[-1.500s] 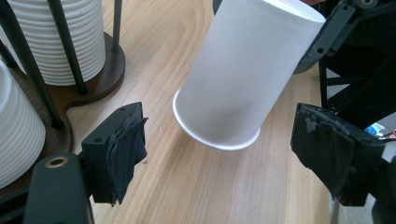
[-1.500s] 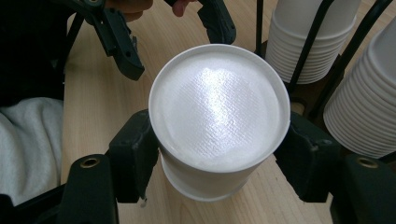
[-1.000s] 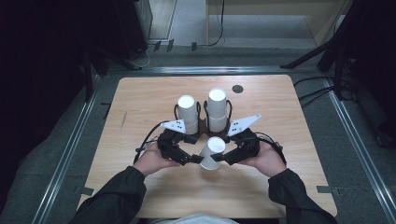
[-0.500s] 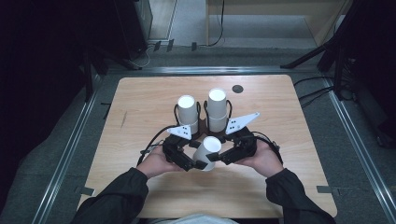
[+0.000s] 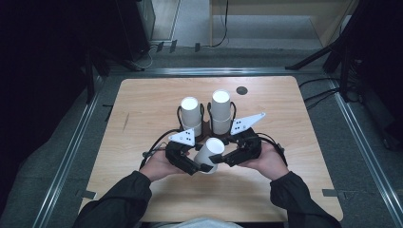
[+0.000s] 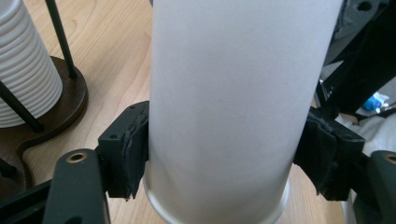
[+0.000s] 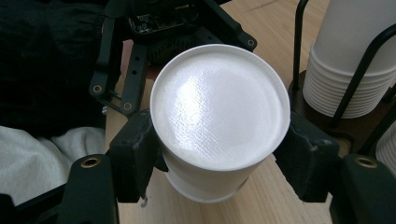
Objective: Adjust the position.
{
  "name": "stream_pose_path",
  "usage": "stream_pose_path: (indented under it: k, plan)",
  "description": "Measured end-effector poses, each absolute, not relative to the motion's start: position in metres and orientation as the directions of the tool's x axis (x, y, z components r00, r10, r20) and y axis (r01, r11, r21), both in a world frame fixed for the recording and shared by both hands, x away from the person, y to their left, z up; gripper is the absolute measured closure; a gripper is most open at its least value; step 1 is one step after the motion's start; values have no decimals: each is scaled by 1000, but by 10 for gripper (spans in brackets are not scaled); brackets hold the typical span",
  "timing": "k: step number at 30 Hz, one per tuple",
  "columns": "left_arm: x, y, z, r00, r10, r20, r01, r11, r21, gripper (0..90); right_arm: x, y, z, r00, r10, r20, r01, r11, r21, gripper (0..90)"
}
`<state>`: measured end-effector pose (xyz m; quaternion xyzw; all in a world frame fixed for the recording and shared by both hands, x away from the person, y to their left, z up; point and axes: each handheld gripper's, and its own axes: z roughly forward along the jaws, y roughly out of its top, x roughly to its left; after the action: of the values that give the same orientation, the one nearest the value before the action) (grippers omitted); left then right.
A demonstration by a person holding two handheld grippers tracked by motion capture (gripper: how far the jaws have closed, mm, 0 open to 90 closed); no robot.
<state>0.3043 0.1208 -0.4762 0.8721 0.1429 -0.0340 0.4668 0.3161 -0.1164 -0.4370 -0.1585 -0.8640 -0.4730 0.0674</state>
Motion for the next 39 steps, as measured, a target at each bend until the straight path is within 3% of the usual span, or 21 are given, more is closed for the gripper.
stream_pose_path:
  k: [4, 5, 8, 15, 19, 30, 39]
  plan:
    - [306, 123, -473, 958, 209, -196, 281, -539, 794, 276, 316, -117, -438, -947, 194, 254, 318, 498, 807, 331]
    - [307, 125, -470, 957, 218, -191, 282, -550, 786, 276, 316, -118, -438, -949, 191, 251, 314, 495, 810, 264]
    - [310, 130, -466, 950, 237, -202, 303, -557, 773, 275, 316, -121, -438, -951, 198, 238, 306, 494, 814, 248]
    - [318, 137, -461, 952, 222, -210, 303, -600, 740, 275, 312, -124, -446, -957, 208, 203, 285, 528, 800, 247]
    - [324, 140, -456, 963, 219, -161, 266, -646, 716, 274, 311, -123, -454, -955, 222, 199, 291, 546, 786, 249]
    - [334, 136, -459, 973, 194, -125, 228, -721, 655, 265, 307, -119, -472, -946, 240, 219, 320, 571, 756, 256]
    - [331, 126, -468, 983, 129, -133, 183, -782, 596, 269, 308, -119, -476, -944, 252, 213, 322, 570, 756, 256]
